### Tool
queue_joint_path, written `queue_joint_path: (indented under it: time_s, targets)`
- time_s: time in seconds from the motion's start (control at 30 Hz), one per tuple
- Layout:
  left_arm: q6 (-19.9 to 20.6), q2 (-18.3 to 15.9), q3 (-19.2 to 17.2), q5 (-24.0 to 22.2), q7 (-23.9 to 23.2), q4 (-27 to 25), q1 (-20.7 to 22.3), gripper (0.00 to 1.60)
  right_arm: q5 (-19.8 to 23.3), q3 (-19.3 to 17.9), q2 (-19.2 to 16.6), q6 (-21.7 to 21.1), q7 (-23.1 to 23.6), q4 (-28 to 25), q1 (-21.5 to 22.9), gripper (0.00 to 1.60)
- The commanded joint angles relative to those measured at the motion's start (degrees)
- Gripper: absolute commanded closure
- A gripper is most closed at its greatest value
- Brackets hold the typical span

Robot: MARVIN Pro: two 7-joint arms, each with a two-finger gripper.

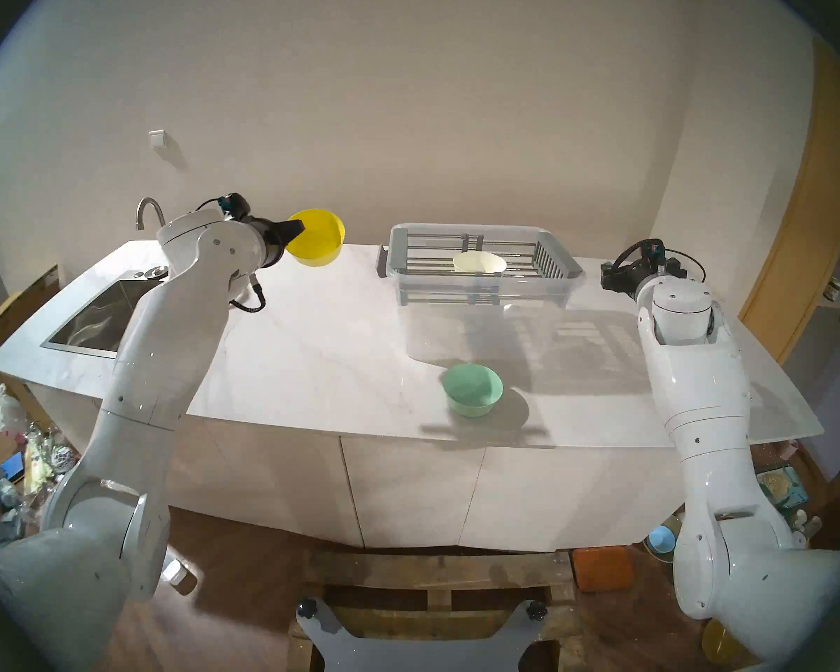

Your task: Place the plate or bowl neatly into the plate slot of the drying rack

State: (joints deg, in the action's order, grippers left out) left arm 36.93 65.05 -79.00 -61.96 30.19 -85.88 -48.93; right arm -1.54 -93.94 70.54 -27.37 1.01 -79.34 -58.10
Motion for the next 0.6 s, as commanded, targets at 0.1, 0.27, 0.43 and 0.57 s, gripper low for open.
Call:
queue_joint_path:
  time_s: [0.1, 0.27, 0.43, 0.57]
  targets:
    - [-2.35, 2.17, 1.66, -0.06, -4.59, 2.03, 7.29, 1.60, -0.09, -0.02, -0.18, 0.94, -0.11, -1.49, 1.37, 0.00]
    - [-3.02, 3.25, 3.30, -0.27, -6.71, 3.80, 10.03, 1.60, -0.09, -0.02, -0.18, 1.06, -0.13, -1.52, 1.35, 0.00]
    - [-2.84, 4.65, 4.60, -0.84, -7.62, 5.75, 11.99, 1.60, -0.09, -0.02, -0.18, 1.09, -0.13, -1.52, 1.34, 0.00]
    - [-2.23, 6.31, 5.70, -1.59, -8.27, 7.75, 13.36, 1.60, -0.09, -0.02, -0.18, 1.03, -0.12, -1.51, 1.36, 0.00]
